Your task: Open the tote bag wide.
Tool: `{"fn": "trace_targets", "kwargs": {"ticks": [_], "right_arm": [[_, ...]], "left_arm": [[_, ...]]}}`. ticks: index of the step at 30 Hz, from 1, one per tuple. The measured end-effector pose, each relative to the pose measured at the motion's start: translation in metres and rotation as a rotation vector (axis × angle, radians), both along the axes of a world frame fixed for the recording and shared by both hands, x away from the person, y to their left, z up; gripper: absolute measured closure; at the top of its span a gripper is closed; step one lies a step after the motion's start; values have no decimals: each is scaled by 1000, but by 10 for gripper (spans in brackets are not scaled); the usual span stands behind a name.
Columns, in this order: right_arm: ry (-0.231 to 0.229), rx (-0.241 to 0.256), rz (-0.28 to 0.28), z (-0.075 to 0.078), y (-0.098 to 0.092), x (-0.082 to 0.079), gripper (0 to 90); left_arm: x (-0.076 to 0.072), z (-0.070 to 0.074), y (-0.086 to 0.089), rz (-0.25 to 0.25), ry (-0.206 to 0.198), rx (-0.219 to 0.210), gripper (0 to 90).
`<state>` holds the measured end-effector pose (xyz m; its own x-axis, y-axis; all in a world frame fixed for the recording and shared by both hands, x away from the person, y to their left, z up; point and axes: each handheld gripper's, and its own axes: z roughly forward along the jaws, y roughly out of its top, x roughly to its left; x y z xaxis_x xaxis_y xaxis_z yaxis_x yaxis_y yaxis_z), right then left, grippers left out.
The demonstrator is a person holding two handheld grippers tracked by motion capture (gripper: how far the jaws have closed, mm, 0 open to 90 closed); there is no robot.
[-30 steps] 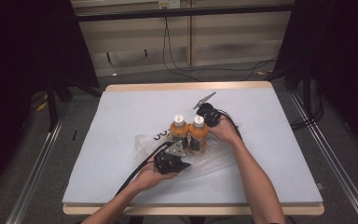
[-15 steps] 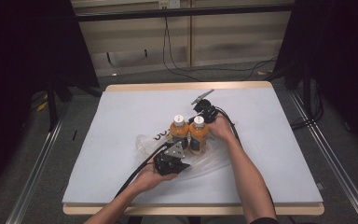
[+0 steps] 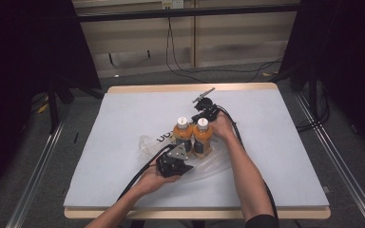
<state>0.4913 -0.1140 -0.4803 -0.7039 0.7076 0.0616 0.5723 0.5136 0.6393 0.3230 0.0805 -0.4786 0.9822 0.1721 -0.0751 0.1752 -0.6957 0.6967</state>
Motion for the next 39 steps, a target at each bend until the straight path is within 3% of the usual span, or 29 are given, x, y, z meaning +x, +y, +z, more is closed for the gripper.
{"fn": "trace_targets", "kwargs": {"ticks": [1, 2, 6, 9, 17, 20, 21, 24, 26, 28, 29, 31, 35, 39], "right_arm": [[2, 3, -7, 0, 0, 1, 900], [0, 1, -9, 0, 0, 2, 900], [-12, -19, -17, 0, 3, 5, 900], [-12, -26, -20, 1, 4, 6, 900], [-15, -44, -37, 1, 7, 7, 900], [-16, -48, -42, 2, 7, 6, 900], [-11, -48, -44, 2, 7, 7, 900], [0, -13, -42, 1, 4, 7, 900], [-9, -15, -25, 2, 2, 4, 900], [-12, 8, -22, 5, -1, 0, 900], [-9, 19, -29, 7, -3, -2, 900], [-19, 51, -30, 12, -9, -6, 900], [-39, 94, -13, 23, -17, -17, 900], [-65, 133, -1, 32, -27, -28, 900]], "left_arm": [[-1, 0, -1, -5, -16, 0, 900], [-4, 1, -1, -20, 6, 4, 900], [-16, 4, -8, -66, -28, 32, 900], [-17, 3, -9, -67, -18, 24, 900], [-24, 7, -9, -110, 7, 54, 900], [-24, 7, -9, -86, -21, 50, 900], [-22, 7, -8, -78, -2, 34, 900], [-16, 10, -3, -47, 6, -14, 900], [-11, 13, 2, -22, 17, -42, 900], [-7, 15, 7, 8, 20, -56, 900], [-6, 14, 9, 25, 30, -87, 900], [-2, 16, 14, 52, 25, -89, 900], [0, 20, 20, 84, 21, -140, 900], [4, 25, 26, 110, 18, -161, 865]]}}
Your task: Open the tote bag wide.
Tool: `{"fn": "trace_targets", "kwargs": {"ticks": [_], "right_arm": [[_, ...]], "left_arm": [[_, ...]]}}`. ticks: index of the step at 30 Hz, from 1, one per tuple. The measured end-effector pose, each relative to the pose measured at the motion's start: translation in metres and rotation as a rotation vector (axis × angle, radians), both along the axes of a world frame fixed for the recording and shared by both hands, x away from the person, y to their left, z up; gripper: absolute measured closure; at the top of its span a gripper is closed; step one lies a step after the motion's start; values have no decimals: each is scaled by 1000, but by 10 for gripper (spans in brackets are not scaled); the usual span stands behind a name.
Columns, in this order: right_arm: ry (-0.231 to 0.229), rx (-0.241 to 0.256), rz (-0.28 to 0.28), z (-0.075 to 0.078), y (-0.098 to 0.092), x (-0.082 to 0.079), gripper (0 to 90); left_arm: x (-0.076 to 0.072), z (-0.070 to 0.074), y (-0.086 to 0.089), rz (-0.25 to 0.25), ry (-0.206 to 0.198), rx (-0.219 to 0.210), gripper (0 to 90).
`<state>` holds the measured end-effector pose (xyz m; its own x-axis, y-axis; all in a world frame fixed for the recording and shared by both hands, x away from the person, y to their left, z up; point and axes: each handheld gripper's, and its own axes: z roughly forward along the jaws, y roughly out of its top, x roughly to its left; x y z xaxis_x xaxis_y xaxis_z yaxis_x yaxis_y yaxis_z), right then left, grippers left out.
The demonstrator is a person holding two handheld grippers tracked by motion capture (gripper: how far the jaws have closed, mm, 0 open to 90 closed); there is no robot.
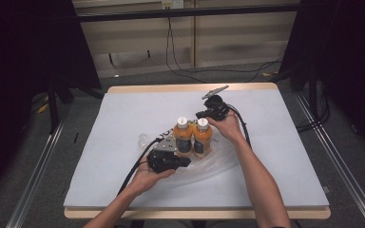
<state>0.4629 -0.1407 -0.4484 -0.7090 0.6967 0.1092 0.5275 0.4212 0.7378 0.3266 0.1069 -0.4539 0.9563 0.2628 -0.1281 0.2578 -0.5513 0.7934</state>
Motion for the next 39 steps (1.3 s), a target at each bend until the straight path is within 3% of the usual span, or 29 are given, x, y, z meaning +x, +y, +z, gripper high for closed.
{"fn": "trace_targets", "kwargs": {"ticks": [2, 4, 8, 10, 15, 18, 22, 26, 33, 36, 39], "right_arm": [[-19, 18, 1, 6, -6, -6, 900], [-39, 30, 7, 11, -11, -13, 900], [-68, 46, -9, 17, -23, -26, 900], [-77, 61, -24, 20, -29, -33, 820], [-98, 47, -24, 25, -41, -50, 782], [-111, 87, -25, 30, -47, -61, 712], [-133, 97, -39, 32, -55, -77, 569], [-136, 94, -72, 29, -63, -92, 409], [-153, 126, -108, 31, -80, -122, 198], [-156, 142, -123, 33, -87, -135, 145], [-164, 151, -140, 33, -95, -151, 136]], "left_arm": [[1, 1, 2, 19, -5, -15, 830], [0, 4, 5, 58, -42, 1, 771], [1, 9, 11, 77, -54, -27, 656], [1, 11, 15, 93, -59, -33, 558], [1, 16, 21, 141, -70, -62, 360], [3, 18, 24, 156, -73, -69, 274], [2, 22, 30, 149, -91, -82, 200], [1, 26, 38, 180, -110, -92, 147], [-2, 26, 60, 231, -99, -59, 97], [-5, 26, 70, 253, -73, -63, 82], [-7, 26, 80, 287, -87, -47, 70]]}}
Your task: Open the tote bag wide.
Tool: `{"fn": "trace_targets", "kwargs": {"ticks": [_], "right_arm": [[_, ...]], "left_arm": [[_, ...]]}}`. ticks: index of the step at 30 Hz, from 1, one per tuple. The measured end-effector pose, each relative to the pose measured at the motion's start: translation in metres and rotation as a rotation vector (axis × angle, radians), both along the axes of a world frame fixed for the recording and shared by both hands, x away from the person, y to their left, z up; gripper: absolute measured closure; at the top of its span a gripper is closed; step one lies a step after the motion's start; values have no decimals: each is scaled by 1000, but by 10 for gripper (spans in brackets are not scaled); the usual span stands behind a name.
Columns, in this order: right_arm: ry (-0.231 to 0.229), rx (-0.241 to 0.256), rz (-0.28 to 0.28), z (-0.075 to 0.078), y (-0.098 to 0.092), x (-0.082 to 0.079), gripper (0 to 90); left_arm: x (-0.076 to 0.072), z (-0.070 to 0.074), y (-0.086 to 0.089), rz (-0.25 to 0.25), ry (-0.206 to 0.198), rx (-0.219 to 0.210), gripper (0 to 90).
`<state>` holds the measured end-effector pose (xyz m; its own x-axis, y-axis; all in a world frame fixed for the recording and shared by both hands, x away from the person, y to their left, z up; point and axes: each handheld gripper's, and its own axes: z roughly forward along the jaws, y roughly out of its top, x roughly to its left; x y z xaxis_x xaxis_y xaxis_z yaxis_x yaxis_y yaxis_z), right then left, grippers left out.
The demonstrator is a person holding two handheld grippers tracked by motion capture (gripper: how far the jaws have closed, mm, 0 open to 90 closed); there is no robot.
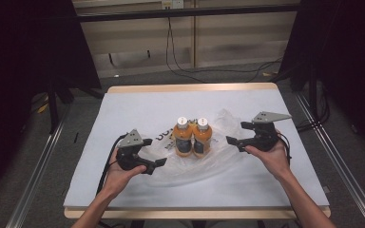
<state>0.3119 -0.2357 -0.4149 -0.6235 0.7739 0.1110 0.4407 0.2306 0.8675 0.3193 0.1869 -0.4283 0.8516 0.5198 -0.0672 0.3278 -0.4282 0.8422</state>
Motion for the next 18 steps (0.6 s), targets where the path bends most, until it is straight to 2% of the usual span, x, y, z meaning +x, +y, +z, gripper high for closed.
{"fn": "trace_targets", "kwargs": {"ticks": [2, 5, 8, 10, 15, 18], "right_arm": [[-3, -3, 0, -1, -5, -10, 144], [-6, -2, -16, -4, -10, -25, 144], [1, 23, -37, -9, -17, -38, 144], [-3, 10, -49, -9, -20, -44, 144], [-7, 21, -88, -11, -31, -60, 142], [2, 25, -90, -15, -38, -71, 144]], "left_arm": [[-2, -1, 7, 40, 3, 8, 29], [-6, -3, 17, 71, 0, 10, 31], [-12, 0, 27, 75, -13, 1, 31], [-15, 3, 34, 79, -23, -19, 29], [-26, -2, 52, 124, -40, 16, 29], [-33, -9, 63, 131, -19, 27, 30]]}}
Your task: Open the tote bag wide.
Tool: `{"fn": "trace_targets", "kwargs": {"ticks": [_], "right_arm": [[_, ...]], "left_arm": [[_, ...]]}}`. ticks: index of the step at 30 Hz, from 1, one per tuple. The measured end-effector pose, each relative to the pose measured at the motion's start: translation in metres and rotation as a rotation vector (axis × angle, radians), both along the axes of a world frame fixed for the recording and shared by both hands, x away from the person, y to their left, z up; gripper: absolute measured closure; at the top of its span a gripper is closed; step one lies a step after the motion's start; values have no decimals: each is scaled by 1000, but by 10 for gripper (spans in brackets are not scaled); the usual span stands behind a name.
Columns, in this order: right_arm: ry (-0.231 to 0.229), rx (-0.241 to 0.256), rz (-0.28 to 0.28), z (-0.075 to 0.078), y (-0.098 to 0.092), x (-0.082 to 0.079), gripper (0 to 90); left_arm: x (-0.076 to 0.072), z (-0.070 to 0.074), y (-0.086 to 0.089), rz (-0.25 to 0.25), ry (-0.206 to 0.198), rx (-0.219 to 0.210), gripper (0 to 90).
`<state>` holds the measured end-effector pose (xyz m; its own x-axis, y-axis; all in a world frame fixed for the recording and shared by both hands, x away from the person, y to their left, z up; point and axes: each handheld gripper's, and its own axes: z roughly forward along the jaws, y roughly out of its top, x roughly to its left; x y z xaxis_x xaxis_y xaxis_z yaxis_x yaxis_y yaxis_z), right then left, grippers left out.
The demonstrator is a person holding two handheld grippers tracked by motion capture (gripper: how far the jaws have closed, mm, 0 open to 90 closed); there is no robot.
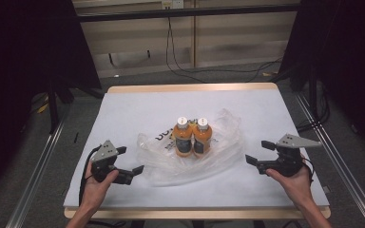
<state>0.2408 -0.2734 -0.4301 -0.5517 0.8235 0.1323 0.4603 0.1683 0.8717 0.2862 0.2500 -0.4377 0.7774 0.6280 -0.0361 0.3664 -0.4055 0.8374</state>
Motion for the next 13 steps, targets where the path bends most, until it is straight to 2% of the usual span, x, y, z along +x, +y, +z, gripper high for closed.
{"fn": "trace_targets", "kwargs": {"ticks": [1, 4, 7, 9, 11, 13], "right_arm": [[0, -2, -8, -2, -2, -4, 144], [3, -3, -21, -5, -7, -16, 141], [-8, 5, -59, -9, -13, -27, 138], [-4, 10, -76, -12, -18, -34, 135], [-12, 13, -85, -12, -23, -35, 129], [-29, 37, -102, -12, -26, -34, 126]], "left_arm": [[-2, -2, 4, 13, -6, 5, 30], [-7, -7, 15, 43, 6, -23, 30], [-13, -12, 26, 72, 18, -67, 30], [-18, -12, 33, 77, 7, -54, 32], [-18, -13, 38, 91, 10, -81, 29], [-17, -13, 40, 100, 1, -77, 31]]}}
